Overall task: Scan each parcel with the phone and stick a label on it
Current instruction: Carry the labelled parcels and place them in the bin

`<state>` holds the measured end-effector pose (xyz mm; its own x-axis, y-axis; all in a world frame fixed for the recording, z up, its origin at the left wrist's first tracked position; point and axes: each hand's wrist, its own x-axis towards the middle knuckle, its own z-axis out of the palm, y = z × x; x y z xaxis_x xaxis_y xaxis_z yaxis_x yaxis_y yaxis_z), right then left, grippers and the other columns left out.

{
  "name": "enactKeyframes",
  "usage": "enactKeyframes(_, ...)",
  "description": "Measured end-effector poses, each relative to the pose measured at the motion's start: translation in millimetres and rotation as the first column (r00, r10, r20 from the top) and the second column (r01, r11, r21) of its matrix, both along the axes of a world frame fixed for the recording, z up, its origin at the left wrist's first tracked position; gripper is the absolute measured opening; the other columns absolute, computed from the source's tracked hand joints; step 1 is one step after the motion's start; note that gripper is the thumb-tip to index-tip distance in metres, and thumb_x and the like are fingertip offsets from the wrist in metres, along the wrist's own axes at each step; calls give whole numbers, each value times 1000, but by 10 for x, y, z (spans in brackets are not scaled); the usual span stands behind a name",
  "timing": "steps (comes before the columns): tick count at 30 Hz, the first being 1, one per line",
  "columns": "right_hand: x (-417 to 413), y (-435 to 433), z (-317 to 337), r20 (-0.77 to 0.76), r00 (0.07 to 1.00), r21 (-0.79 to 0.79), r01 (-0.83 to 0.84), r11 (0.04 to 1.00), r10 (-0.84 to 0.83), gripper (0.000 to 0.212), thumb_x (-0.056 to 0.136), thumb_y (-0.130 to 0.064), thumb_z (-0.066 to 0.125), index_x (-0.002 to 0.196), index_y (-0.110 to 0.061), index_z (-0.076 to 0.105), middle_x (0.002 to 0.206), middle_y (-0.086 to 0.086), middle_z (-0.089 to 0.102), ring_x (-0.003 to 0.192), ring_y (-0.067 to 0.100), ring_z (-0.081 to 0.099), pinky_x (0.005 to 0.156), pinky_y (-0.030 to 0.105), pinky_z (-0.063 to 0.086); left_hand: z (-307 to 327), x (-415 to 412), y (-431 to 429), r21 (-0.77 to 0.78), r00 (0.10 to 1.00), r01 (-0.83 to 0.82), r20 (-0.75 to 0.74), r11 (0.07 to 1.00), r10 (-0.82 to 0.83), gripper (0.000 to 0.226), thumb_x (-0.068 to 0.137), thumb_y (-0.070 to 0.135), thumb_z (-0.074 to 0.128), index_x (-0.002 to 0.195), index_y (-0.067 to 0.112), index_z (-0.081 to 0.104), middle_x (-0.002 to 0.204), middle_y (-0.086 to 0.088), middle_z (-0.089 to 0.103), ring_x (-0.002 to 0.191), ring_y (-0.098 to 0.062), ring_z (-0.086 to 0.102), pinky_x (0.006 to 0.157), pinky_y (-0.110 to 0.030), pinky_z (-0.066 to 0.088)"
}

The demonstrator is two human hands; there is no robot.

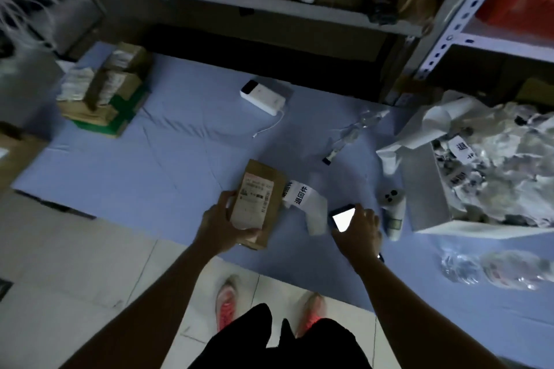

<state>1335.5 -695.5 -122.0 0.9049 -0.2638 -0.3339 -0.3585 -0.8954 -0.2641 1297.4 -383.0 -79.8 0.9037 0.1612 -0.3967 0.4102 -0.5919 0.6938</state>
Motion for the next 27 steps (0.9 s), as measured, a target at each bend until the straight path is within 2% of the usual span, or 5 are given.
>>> enactKeyframes(4, -22, -89, -6, -52, 999, 7, -12, 1000, 12, 80, 76, -60, 76, 133, -10, 47, 128, 13, 52, 121, 32, 53, 88, 43, 53, 30, -88, -123, 89, 998, -62, 12, 994, 61, 106, 55, 55, 92, 143, 40, 34, 125, -6, 62, 112, -31, 59, 89, -52, 57)
enactKeyframes(11, 51, -160, 141, -131, 991, 78, 11, 997, -1, 81, 69, -53, 80, 135, -18, 48, 127, 12, 51, 123, 34, 51, 90, 44, 52, 4, -162, 44, 149, 988, -144, -28, 978, 150, 100, 64, 54, 88, 146, 35, 34, 117, -9, 65, 105, -30, 64, 88, -49, 58)
enactKeyframes(15, 119, -10, 315, -7, 993, 234, 118, 965, -120, 77, 66, -52, 83, 129, -16, 57, 117, 14, 60, 109, 33, 60, 87, 44, 57, 17, -160, 27, 102, 988, -93, -117, 990, 104, 116, 57, 64, 88, 150, 27, 29, 136, -4, 57, 126, -32, 53, 100, -52, 51)
enactKeyframes(21, 214, 412, 637, 141, 990, 345, -29, 938, -21, 62, 63, -44, 85, 116, -19, 63, 103, 11, 66, 97, 29, 64, 81, 43, 58, -25, -142, -42, 7, 995, -88, -45, 996, 88, 95, 44, 67, 89, 117, 40, 35, 112, 3, 62, 102, -26, 62, 78, -47, 59)
enactKeyframes(27, 182, 799, 811, 128, 980, 295, -181, 938, 149, 70, 61, -43, 87, 124, -24, 61, 107, 1, 71, 101, 22, 66, 84, 38, 58, 37, -35, 272, 207, 999, -37, 21, 978, 33, 101, 50, 65, 84, 133, 34, 35, 107, -10, 56, 104, -36, 51, 84, -47, 51)
